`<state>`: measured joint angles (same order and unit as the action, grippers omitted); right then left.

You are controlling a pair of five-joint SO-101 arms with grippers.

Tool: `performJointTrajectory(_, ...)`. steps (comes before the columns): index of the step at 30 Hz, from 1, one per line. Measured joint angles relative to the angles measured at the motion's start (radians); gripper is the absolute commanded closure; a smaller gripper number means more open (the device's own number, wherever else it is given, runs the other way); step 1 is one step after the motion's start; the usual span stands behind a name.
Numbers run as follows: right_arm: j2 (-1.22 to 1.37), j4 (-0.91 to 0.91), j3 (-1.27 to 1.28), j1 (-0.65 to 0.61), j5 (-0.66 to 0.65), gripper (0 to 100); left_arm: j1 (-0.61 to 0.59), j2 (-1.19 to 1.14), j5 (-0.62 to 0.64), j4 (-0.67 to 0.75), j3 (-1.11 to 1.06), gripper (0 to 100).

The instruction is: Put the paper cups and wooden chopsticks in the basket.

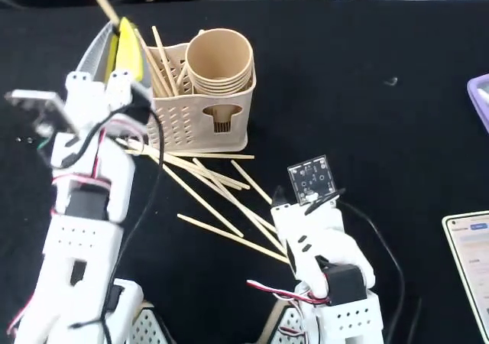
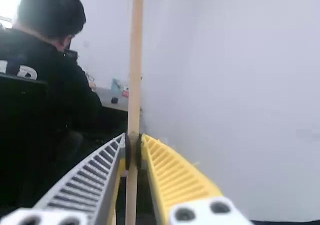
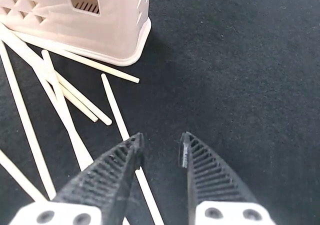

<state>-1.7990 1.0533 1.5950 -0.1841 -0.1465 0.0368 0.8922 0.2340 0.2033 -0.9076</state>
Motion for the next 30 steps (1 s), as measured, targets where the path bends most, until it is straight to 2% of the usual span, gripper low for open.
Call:
performJointTrajectory(9,0.0,0.0,0.0,0.0,0.0,87.4,0.003,-0.275,0.0,0.008,0.061,96)
performJointTrajectory(14,0.0,0.0,0.0,0.0,0.0,87.4,0.003,-0.278,0.0,0.008,0.049,84)
performJointTrajectory(24,0.0,0.0,0.0,0.0,0.0,87.4,0.003,-0.12,0.0,-0.003,-0.005,87)
performJointTrajectory(27,0.0,0.0,0.0,0.0,0.0,87.4,0.003,-0.012,0.0,-0.129,-0.005,86)
performJointTrajectory(30,0.0,0.0,0.0,0.011,-0.002,87.4,0.003,0.127,0.0,-0.354,-0.003,81)
